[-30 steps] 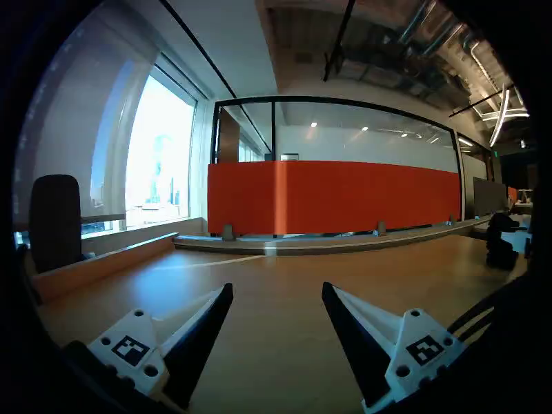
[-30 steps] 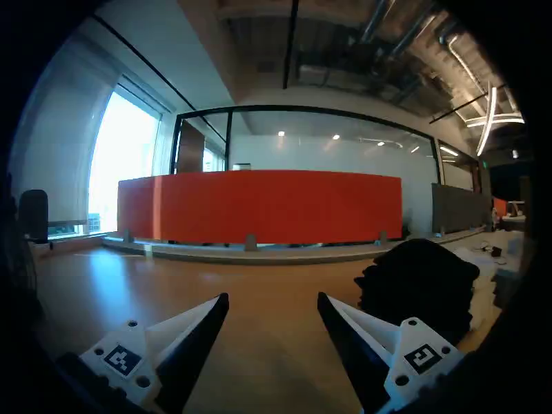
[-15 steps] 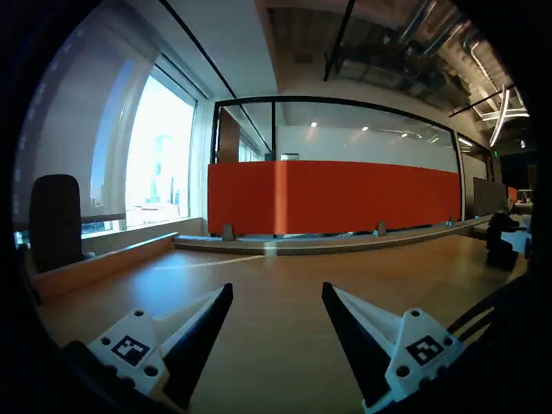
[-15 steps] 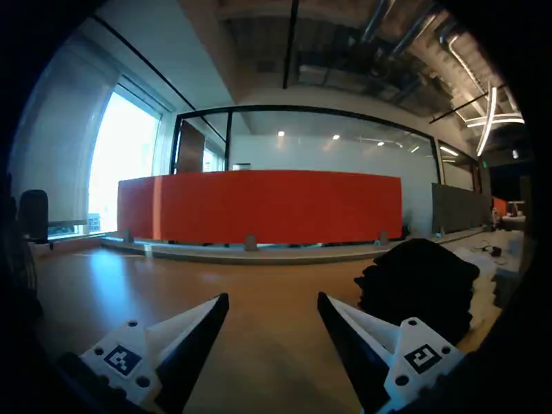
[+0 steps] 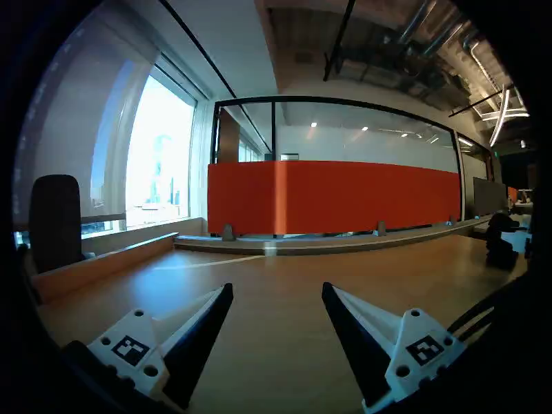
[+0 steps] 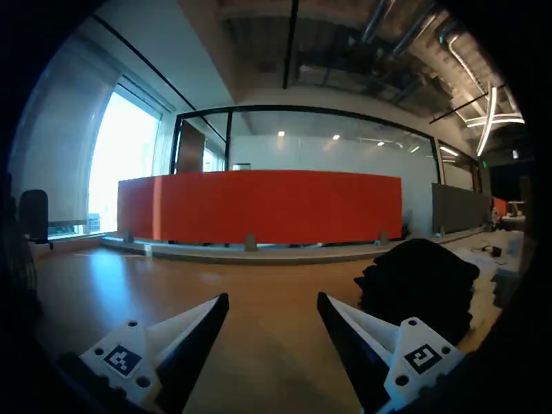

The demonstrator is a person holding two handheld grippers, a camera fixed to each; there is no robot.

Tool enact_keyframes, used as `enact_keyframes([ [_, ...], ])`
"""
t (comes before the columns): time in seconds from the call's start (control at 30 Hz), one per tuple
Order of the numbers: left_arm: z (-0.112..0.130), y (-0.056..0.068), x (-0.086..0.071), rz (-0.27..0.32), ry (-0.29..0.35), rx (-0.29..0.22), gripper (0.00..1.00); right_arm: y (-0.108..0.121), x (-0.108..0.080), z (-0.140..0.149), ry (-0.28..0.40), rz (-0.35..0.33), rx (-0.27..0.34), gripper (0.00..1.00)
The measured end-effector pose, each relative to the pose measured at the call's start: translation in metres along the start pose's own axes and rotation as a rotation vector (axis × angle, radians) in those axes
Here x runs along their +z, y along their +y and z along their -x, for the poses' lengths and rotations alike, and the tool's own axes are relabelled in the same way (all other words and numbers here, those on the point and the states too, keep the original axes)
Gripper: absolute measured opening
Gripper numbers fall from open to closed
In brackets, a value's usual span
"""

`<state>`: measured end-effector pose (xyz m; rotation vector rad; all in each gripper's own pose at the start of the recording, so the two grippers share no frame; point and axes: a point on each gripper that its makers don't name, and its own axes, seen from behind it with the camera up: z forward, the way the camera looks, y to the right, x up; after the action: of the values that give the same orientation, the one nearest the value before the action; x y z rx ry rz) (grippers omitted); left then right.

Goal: Fold towel

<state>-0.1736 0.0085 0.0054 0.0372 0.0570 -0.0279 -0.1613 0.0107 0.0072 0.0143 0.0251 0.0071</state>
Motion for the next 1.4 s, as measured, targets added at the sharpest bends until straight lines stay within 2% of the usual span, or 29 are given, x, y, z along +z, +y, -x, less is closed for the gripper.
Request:
enact_keyframes([
  [1.4, -0.0048, -0.0017, 0.0005, 0.001, -0.001, -0.001, 0.96, -0.0002, 0.0006, 0.0000, 0.000, 0.000, 0.000, 0.99],
])
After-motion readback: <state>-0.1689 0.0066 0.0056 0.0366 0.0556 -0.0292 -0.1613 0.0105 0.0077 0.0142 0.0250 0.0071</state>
